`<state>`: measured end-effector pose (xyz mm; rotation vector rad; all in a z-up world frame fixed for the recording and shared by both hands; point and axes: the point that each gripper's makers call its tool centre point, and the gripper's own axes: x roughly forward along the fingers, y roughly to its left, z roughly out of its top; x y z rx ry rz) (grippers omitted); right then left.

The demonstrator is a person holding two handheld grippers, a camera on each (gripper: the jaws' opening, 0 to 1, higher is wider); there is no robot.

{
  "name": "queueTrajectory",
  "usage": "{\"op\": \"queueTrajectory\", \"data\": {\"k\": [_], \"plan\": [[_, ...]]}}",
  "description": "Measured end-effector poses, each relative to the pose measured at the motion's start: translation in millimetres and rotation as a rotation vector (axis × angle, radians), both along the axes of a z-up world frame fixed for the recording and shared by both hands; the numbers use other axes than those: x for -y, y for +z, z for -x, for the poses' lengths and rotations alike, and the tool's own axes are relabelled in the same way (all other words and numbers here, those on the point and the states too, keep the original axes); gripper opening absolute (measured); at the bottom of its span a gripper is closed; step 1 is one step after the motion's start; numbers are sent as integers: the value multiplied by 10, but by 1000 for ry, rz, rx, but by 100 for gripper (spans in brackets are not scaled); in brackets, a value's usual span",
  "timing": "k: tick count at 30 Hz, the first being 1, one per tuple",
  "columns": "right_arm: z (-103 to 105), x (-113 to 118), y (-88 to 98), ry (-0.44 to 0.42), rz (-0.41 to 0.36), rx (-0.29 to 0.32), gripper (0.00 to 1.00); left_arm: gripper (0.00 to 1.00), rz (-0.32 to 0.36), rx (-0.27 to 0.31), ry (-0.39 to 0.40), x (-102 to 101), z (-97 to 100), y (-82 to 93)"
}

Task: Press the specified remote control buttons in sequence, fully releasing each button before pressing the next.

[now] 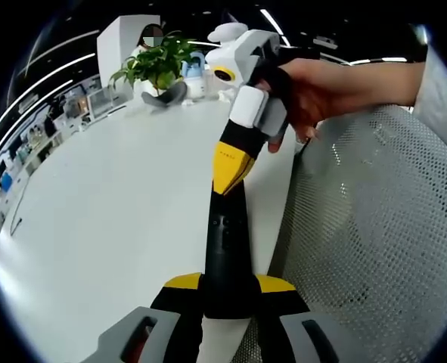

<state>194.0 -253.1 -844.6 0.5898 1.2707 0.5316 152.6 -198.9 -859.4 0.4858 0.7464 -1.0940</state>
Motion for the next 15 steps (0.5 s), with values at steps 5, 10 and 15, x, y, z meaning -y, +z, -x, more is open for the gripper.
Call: {"op": "queueTrajectory", "data": {"k": [5, 10, 15], "plan": [[16, -56, -14, 13, 15, -9, 0, 25, 1, 1, -6, 11, 5, 0], [-6, -107, 23, -13, -27, -20, 0, 25, 1, -1, -5, 11, 3, 1], [-10, -47, -28, -8, -3, -18, 0, 25, 1, -1, -4, 11, 0, 2]]}}
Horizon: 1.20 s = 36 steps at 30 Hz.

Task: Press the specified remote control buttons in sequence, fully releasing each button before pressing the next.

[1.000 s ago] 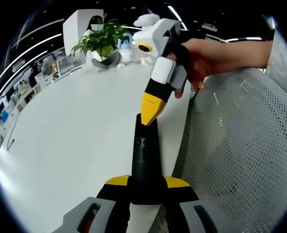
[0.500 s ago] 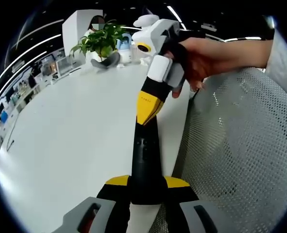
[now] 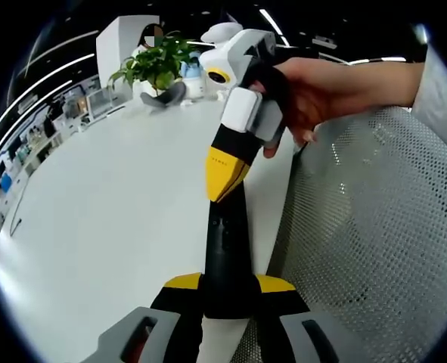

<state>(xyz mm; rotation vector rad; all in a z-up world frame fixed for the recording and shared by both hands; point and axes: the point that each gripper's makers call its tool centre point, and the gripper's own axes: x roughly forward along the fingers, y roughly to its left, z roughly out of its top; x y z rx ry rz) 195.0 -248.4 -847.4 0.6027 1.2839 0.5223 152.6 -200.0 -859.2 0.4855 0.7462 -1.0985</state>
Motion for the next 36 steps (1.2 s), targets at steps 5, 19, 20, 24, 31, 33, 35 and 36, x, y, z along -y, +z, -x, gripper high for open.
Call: {"op": "queueTrajectory", "data": {"k": [5, 19, 20, 24, 31, 33, 35, 36], "plan": [[-9, 9, 17, -23, -39, -13, 0, 25, 1, -1, 0, 1, -1, -1], [37, -36, -18, 0, -33, -24, 0, 25, 2, -1, 2, 3, 1, -2], [36, -37, -20, -1, -34, -23, 0, 25, 2, -1, 2, 3, 1, -2], [36, -42, -20, 9, -31, -10, 0, 25, 3, -1, 1, 1, 0, -3], [34, -45, -29, 25, -17, 29, 0, 25, 5, -1, 2, 1, -2, -3], [34, -43, -27, 25, -16, 30, 0, 25, 5, -1, 2, 1, -1, -2], [27, -37, -34, 19, -22, 27, 0, 25, 6, -1, 2, 2, -2, -2], [31, -40, -31, 17, -24, 26, 0, 25, 6, -1, 2, 2, -2, -2]]}}
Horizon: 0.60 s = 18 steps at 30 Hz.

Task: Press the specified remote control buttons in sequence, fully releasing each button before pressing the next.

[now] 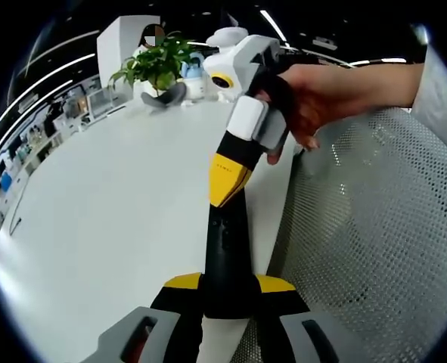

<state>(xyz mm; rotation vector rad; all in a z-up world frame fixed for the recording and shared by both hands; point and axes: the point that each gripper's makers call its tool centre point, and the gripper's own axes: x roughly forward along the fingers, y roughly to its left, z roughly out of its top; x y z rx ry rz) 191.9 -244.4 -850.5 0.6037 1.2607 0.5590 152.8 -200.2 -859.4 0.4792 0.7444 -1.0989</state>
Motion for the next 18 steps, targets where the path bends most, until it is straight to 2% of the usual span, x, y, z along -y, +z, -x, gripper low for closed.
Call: {"op": "queueTrajectory", "data": {"k": [7, 18], "plan": [[2, -8, 3, 42, 25, 49, 0, 25, -1, 0, -1, 1, 0, 0], [16, 7, 14, 62, 38, 27, 0, 25, -1, 1, -3, 4, -4, -2]]}}
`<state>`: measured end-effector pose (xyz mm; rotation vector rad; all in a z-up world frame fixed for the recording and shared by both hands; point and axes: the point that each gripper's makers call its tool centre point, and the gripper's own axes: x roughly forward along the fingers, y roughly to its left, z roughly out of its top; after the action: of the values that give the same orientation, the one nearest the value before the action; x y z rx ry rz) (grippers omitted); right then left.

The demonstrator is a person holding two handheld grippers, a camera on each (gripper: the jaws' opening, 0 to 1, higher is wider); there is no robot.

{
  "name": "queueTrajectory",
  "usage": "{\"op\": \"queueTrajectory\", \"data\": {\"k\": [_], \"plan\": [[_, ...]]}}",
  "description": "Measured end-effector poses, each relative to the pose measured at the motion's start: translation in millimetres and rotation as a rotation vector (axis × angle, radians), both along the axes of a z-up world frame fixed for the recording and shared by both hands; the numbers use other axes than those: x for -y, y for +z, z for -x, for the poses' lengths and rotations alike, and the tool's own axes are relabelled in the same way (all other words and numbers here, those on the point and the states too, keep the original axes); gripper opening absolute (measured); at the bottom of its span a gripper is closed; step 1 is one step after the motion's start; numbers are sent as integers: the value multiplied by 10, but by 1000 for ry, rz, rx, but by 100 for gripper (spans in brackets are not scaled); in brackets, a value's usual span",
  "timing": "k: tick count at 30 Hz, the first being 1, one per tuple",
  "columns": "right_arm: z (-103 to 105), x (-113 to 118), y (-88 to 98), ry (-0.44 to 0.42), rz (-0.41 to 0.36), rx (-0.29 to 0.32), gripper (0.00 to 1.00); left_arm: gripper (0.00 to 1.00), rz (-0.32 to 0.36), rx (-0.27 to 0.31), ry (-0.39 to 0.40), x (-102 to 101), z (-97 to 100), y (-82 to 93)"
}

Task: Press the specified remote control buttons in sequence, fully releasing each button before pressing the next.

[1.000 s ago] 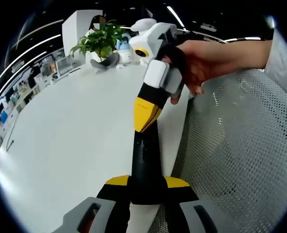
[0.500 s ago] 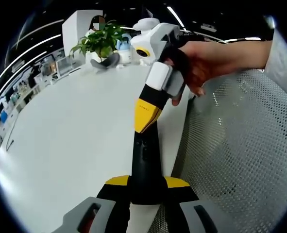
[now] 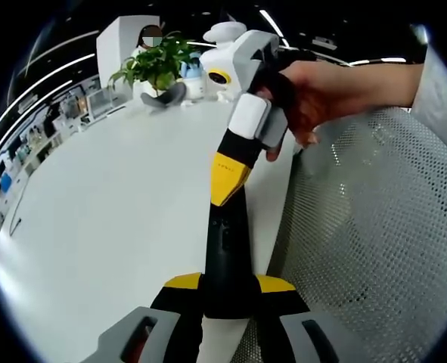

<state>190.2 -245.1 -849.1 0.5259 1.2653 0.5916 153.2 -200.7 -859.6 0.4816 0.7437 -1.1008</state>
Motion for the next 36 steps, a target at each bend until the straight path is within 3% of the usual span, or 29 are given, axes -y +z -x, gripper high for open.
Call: {"op": "queueTrajectory", "data": {"k": [11, 16, 20, 25, 30, 36], "plan": [[7, 6, -13, -6, 7, 8, 0, 25, 1, 1, -1, 1, 2, 1], [6, 13, -22, -28, -11, -15, 0, 25, 2, 1, -1, 0, 3, 0], [3, -10, -16, -12, 27, -11, 0, 25, 3, 2, -1, 0, 2, 0], [-5, -1, -28, -17, 47, -47, 0, 25, 3, 3, 1, -1, 2, 3], [-3, -20, -27, 33, 140, -120, 0, 25, 3, 3, 1, -5, 2, 3], [-13, 5, -31, 77, 144, -142, 0, 25, 3, 3, 1, -4, 2, 3]]}}
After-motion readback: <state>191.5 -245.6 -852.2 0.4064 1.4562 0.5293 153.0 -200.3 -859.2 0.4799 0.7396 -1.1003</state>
